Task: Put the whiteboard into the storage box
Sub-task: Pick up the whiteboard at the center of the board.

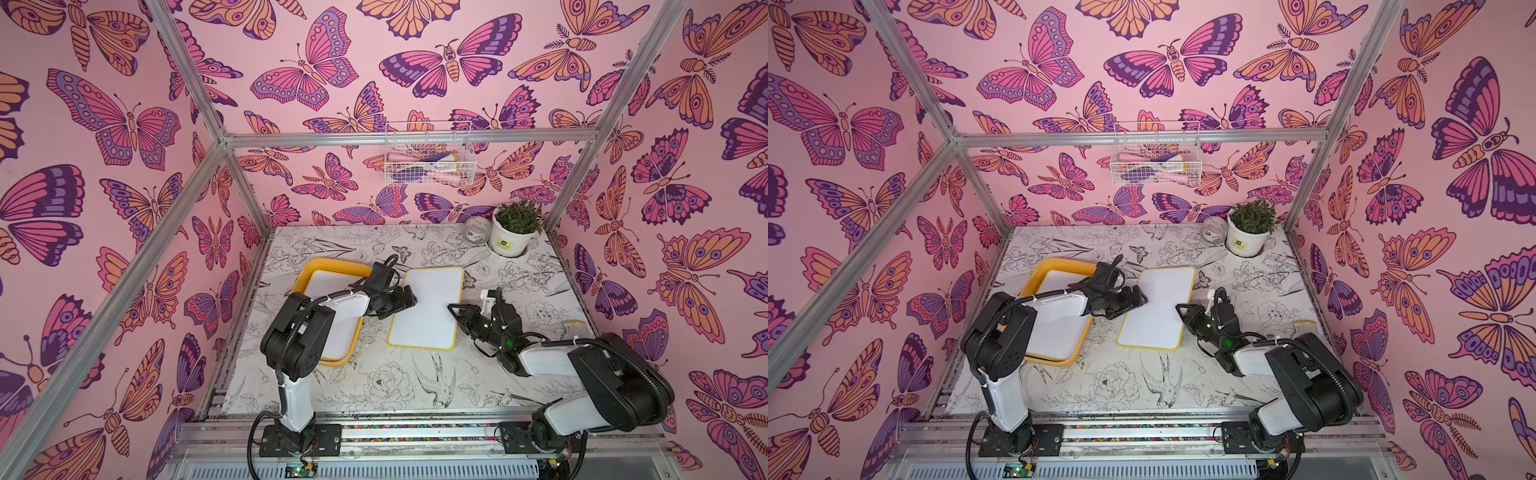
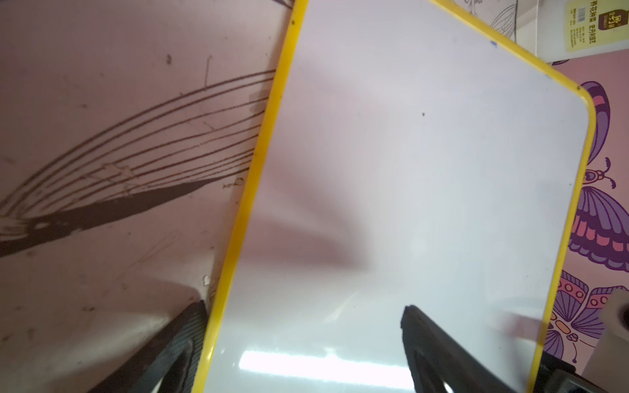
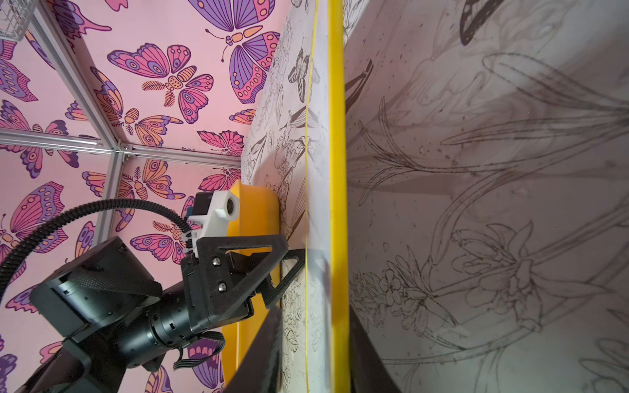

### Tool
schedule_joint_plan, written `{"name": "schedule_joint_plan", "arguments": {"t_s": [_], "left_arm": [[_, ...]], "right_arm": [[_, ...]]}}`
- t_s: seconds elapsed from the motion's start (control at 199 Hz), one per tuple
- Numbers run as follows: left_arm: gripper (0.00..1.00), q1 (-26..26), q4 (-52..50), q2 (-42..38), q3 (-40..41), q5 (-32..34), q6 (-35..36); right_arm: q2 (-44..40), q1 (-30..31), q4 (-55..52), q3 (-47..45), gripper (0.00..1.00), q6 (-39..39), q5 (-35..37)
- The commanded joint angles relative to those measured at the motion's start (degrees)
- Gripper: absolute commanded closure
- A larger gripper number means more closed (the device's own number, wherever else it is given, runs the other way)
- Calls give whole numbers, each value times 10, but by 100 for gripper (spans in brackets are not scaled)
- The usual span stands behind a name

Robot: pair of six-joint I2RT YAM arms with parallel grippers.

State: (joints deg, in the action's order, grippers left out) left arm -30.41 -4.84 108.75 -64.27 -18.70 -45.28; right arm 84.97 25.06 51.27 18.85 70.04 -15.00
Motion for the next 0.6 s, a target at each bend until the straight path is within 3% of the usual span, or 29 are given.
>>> {"name": "schedule_joint_plan", "arguments": {"t_s": [0.0,0.226,0.592], "left_arm": [[8,-10,-115,36,32,-19,-12],[8,-10,-126,9,21,-16,1],[4,-10,-219,-121,-63,27,92]], "right_arm": [[4,6,28,13,76,-3,-13],[-17,6,-3,19,85,-15,-5],[-127,5,-162,67,100,-81,28]]}}
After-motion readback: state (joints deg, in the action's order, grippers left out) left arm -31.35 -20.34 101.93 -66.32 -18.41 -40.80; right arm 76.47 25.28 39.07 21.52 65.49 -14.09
